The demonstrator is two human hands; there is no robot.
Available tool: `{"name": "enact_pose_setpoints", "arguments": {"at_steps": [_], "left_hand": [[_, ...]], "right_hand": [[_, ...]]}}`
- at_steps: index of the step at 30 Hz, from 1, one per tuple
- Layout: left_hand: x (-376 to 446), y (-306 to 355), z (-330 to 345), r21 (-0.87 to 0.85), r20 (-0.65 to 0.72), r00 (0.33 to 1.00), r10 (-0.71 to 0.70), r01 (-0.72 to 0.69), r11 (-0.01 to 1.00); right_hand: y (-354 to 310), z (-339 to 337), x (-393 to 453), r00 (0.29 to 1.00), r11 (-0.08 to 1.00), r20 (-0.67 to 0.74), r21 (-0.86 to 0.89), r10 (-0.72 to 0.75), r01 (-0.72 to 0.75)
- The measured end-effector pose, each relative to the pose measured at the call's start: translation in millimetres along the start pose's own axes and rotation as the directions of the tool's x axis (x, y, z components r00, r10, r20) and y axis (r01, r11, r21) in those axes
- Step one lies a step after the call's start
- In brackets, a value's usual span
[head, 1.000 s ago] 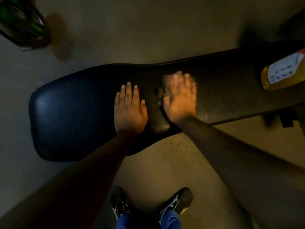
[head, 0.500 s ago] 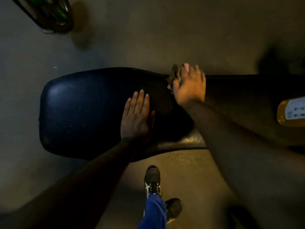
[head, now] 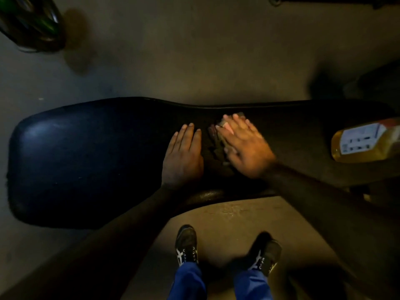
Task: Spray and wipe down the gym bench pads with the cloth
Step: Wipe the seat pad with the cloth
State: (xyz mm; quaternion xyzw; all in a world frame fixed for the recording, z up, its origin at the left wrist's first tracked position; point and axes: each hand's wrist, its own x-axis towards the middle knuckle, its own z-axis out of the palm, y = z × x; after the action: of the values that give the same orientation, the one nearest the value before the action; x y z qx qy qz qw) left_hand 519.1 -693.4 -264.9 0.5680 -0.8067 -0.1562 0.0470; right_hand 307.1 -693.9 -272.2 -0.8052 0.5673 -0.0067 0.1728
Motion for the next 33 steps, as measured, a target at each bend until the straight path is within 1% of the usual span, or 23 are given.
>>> {"name": "enact_pose_setpoints", "arguments": {"at_steps": [1, 2, 4, 5, 6, 8, 9, 10, 11, 12, 13, 14, 15, 17, 18, 19, 20, 21, 23, 24, 27, 29, 33], "left_hand": [[-0.4, 6.7, 1.5, -0.016, -0.001, 1.0, 0.004, -0.004, 1.0], [-1.1, 12.5, 4.0, -0.035, -0.004, 1.0, 0.007, -0.007, 0.999], [-3.4, 23.8, 7.1, -0.047, 0.006, 1.0, 0.008, -0.008, 0.999], [-4.4, 29.2, 7.3, -0.04, 0.016, 1.0, -0.012, 0.012, 0.999], [-4.4, 34.1, 7.5, -0.038, 0.013, 0.999, -0.042, 0.042, 0.998], [-6.8, 42.7, 10.3, -0.063, 0.007, 0.996, -0.093, 0.093, 0.994], [-9.5, 45.7, 11.8, -0.069, 0.006, 0.993, -0.115, 0.115, 0.991], [-13.5, 50.2, 13.4, -0.062, 0.001, 0.993, -0.116, 0.116, 0.991], [-18.4, 56.7, 15.0, -0.056, -0.009, 0.995, -0.102, 0.101, 0.993], [-22.0, 62.9, 17.0, -0.066, -0.013, 0.996, -0.088, 0.087, 0.994], [-25.4, 67.8, 19.1, -0.087, -0.015, 0.996, -0.091, 0.09, 0.992], [-28.6, 72.0, 21.2, -0.111, -0.024, 0.994, -0.107, 0.103, 0.988], [-31.3, 76.3, 21.8, -0.134, -0.042, 0.991, -0.125, 0.118, 0.984], [-34.4, 83.6, 21.3, -0.165, -0.063, 0.985, -0.161, 0.149, 0.975], [-35.6, 87.3, 22.0, -0.173, -0.056, 0.984, -0.171, 0.159, 0.972], [-37.3, 89.9, 22.7, -0.18, -0.051, 0.983, -0.175, 0.163, 0.97], [-39.5, 92.3, 23.8, -0.189, -0.052, 0.984, -0.172, 0.159, 0.969], [-42.0, 94.5, 25.0, -0.195, -0.056, 0.985, -0.161, 0.147, 0.97], [-45.1, 97.0, 25.6, -0.211, -0.061, 0.985, -0.162, 0.146, 0.967], [-46.1, 97.2, 24.8, -0.224, -0.058, 0.982, -0.179, 0.162, 0.961], [-50.0, 95.1, 25.4, -0.259, -0.049, 0.974, -0.221, 0.201, 0.945], [-53.7, 94.3, 28.5, -0.247, -0.045, 0.978, -0.205, 0.188, 0.951], [-57.8, 92.1, 34.5, -0.146, -0.019, 0.988, -0.152, 0.148, 0.978]], "right_hand": [[18.2, -3.7, 0.0, 0.999, 1.0, -0.023, -0.015, 0.023, -0.024], [29.0, -10.6, 5.4, 0.979, 0.981, -0.071, 0.0, 0.191, -0.192], [30.3, -11.7, 18.9, 0.778, 0.79, -0.135, 0.089, 0.613, -0.607], [16.0, -8.5, 23.3, 0.742, 0.753, -0.129, 0.101, 0.658, -0.65], [0.7, -6.5, 22.4, 0.822, 0.829, -0.109, 0.093, 0.559, -0.552], [-4.4, 2.7, -0.3, 0.987, 0.985, 0.014, 0.065, 0.161, -0.161], [10.4, 1.2, -12.8, 0.999, 0.999, 0.042, 0.036, 0.003, -0.005], [31.2, -2.7, -20.9, 0.999, 0.999, 0.009, 0.002, -0.036, 0.036], [50.9, -5.6, -24.8, 0.996, 0.998, -0.061, -0.012, 0.065, -0.066], [62.8, -8.8, -27.5, 0.954, 0.964, -0.142, 0.012, 0.264, -0.265], [62.1, -6.9, -30.5, 0.874, 0.891, -0.172, 0.063, 0.454, -0.45], [49.1, -1.0, -36.4, 0.824, 0.839, -0.162, 0.091, 0.543, -0.536], [30.9, 7.6, -46.5, 0.847, 0.858, -0.14, 0.099, 0.513, -0.504], [10.2, 18.5, -77.6, 0.982, 0.981, -0.068, 0.095, 0.178, -0.171], [17.4, 17.1, -91.2, 1.0, 0.998, -0.002, 0.064, 0.015, -0.015], [31.5, 12.2, -97.1, 0.998, 0.998, 0.028, 0.036, -0.055, 0.054], [43.2, 10.0, -97.1, 1.0, 1.0, 0.0, 0.019, 0.006, -0.006], [48.4, 9.6, -95.0, 0.983, 0.983, -0.045, 0.04, 0.179, -0.177], [27.8, 14.4, -90.0, 0.836, 0.847, -0.142, 0.125, 0.531, -0.517], [5.8, 20.0, -90.0, 0.824, 0.841, -0.167, 0.137, 0.541, -0.524], [-19.0, 31.7, -107.2, 0.978, 0.976, -0.066, 0.113, 0.196, -0.188], [2.2, 24.8, -111.5, 0.997, 0.995, -0.043, 0.078, 0.062, -0.059], [1.3, 28.8, -107.0, 0.985, 0.985, -0.083, 0.089, 0.153, -0.146]]}}
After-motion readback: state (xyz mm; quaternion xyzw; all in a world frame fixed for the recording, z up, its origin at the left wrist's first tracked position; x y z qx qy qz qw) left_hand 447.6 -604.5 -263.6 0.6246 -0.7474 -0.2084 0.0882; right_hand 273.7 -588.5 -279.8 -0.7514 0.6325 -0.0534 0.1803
